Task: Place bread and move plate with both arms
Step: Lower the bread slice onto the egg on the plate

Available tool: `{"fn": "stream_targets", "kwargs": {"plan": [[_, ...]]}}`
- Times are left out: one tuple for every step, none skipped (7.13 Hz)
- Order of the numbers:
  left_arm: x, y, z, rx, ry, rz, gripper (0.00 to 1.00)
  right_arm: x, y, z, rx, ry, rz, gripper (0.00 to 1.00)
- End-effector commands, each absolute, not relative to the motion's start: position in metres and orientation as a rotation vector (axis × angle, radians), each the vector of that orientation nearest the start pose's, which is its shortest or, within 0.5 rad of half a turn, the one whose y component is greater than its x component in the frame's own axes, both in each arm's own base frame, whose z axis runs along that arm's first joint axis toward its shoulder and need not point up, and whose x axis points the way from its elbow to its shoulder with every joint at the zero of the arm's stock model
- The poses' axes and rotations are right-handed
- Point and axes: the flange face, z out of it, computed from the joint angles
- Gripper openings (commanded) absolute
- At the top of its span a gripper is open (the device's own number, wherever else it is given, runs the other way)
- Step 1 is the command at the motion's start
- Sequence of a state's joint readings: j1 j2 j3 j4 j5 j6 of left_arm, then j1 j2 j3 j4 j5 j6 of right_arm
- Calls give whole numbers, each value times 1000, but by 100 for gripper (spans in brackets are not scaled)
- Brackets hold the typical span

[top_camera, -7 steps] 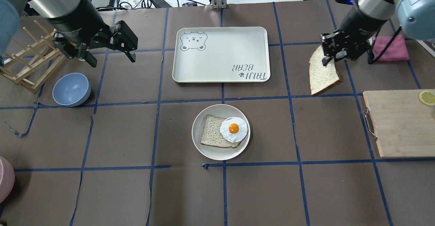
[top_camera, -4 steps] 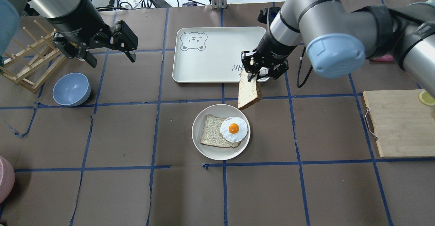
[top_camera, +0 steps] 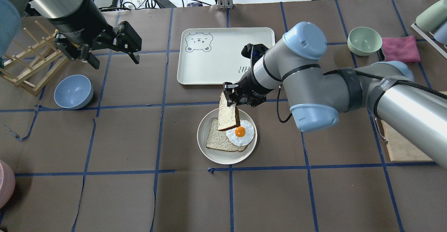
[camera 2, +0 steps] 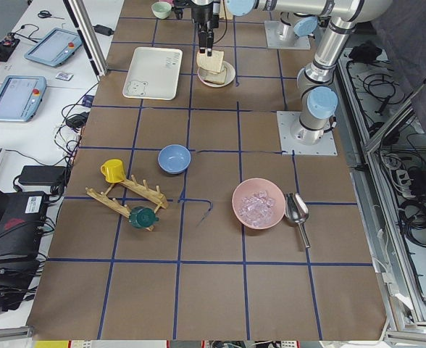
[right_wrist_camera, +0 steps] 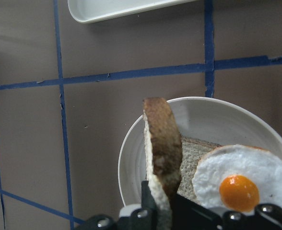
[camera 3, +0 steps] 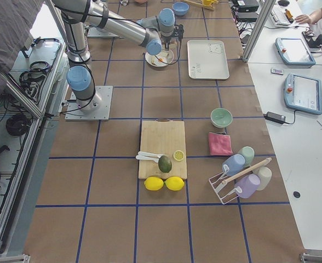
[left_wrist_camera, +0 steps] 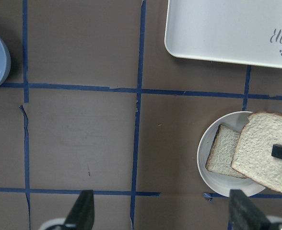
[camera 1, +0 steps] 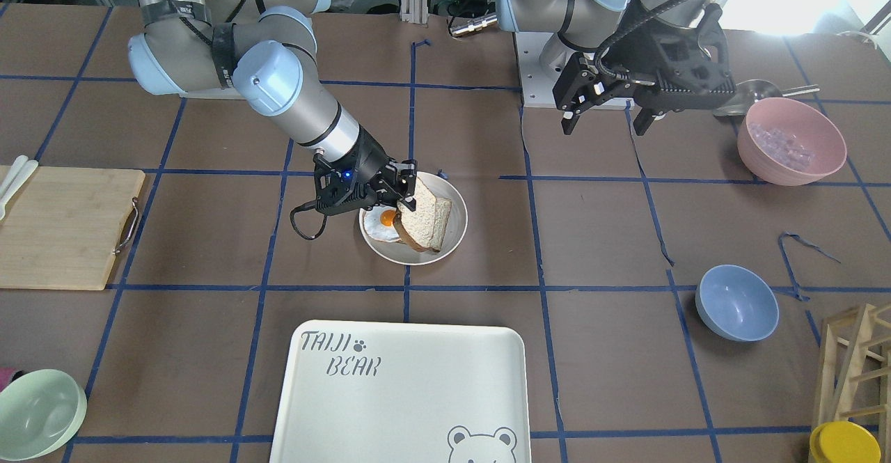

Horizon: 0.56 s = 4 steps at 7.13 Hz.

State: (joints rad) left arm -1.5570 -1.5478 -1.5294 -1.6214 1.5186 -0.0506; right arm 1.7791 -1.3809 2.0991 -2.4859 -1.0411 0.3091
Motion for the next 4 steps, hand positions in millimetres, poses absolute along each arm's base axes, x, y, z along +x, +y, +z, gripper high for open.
{"fn": "stream_targets", "kwargs": {"plan": [[-132, -485, 515, -102, 3192, -21, 100, 285, -430, 239, 55, 2567, -72, 0], [-132, -485, 515, -102, 3192, -21, 100, 286, -434, 235, 48, 2562, -94, 0], [-132, -485, 515, -102, 3192, -21, 100, 290, -434, 234, 30, 2532, -104, 0], [-132, -485, 515, -102, 3192, -21, 100, 292, -434, 236, 24, 2485, -85, 0]]}}
